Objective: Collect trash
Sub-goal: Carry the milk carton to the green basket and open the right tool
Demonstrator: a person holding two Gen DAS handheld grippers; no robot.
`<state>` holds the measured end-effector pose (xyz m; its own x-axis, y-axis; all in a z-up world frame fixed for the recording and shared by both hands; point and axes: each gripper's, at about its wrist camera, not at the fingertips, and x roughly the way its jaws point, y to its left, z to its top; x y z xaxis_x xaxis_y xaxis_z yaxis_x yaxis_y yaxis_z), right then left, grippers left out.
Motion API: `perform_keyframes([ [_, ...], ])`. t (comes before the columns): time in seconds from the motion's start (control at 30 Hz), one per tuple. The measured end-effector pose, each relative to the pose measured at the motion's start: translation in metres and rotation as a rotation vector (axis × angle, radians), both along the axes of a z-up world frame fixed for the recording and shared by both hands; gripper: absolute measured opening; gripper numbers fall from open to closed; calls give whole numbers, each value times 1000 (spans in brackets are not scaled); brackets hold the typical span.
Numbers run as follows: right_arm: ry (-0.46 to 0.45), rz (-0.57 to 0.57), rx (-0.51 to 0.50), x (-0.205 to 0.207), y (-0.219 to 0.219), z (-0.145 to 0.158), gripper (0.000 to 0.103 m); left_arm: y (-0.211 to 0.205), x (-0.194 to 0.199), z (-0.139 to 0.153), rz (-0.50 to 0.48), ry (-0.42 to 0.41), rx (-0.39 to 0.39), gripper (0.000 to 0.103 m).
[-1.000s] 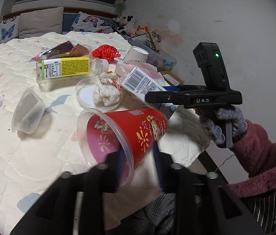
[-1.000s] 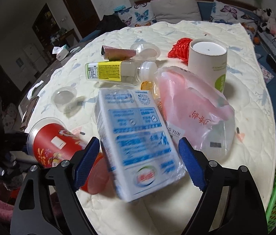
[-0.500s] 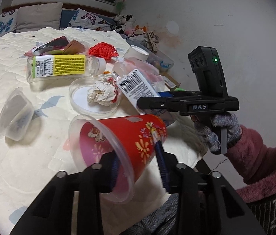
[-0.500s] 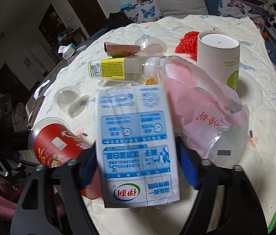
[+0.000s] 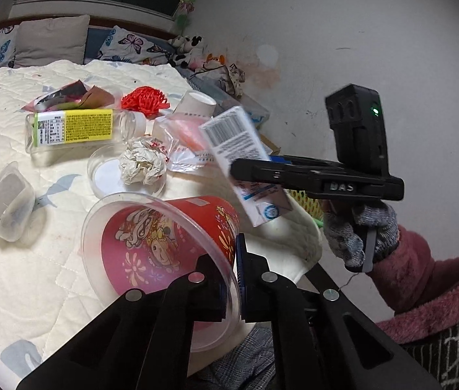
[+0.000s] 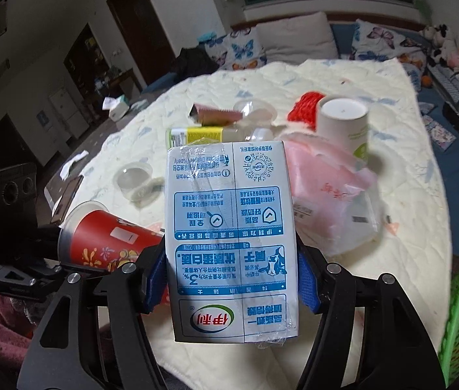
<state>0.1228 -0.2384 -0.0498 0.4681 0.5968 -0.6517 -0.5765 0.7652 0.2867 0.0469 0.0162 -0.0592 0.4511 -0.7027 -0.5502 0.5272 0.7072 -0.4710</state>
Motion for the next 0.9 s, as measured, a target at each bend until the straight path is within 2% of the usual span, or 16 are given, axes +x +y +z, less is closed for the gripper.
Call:
perform_keyframes([
  [0.13, -24, -64, 25, -13, -23, 12, 65, -4, -4, 13, -10, -34, -13, 5],
  [0.3, -43, -206, 12, -21, -71, 18, 65, -23, 3, 30, -45, -72, -34, 5],
  [0.53, -50, -454, -62, -25, -159, 14, 65, -83, 26, 48, -143, -105, -39, 5],
  [0.7, -24, -614, -142, -23, -220, -3, 65, -129, 46, 53, -208, -106, -32, 5],
  [0.9, 41, -711, -184, -17, -269, -35, 66, -188, 77, 52, -264, -84, 4, 5],
])
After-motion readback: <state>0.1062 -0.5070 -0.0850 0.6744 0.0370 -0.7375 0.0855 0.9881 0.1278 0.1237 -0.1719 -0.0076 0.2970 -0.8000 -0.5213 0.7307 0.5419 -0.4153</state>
